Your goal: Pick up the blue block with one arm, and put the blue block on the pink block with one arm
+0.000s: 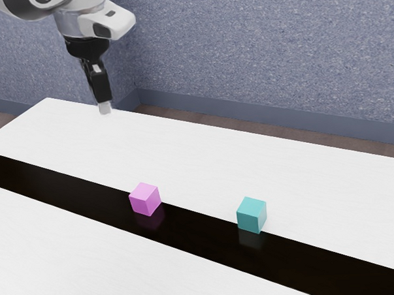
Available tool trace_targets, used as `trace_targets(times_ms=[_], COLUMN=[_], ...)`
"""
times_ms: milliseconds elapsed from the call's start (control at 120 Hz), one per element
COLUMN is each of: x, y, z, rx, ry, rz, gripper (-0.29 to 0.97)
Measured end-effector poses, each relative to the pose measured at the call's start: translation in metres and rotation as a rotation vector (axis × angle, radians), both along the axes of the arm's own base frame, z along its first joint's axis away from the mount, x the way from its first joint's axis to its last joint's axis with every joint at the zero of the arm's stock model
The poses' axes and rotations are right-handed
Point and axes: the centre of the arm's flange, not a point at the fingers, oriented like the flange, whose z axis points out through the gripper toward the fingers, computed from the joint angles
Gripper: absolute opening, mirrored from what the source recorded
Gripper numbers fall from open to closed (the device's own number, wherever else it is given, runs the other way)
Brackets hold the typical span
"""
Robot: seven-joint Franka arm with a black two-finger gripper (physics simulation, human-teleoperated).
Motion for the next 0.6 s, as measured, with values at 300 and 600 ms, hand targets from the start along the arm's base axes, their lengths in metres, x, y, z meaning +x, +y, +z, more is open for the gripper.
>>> trace_targets(times_ms=[300, 600], x=[0.009, 0.040], y=[-0.015, -0.178], z=[-0.013, -0.129], rx=[-0.104, -0.173], ry=[0.081, 0.271], rz=[-0.150, -0.750], gripper=[0.68, 0.68])
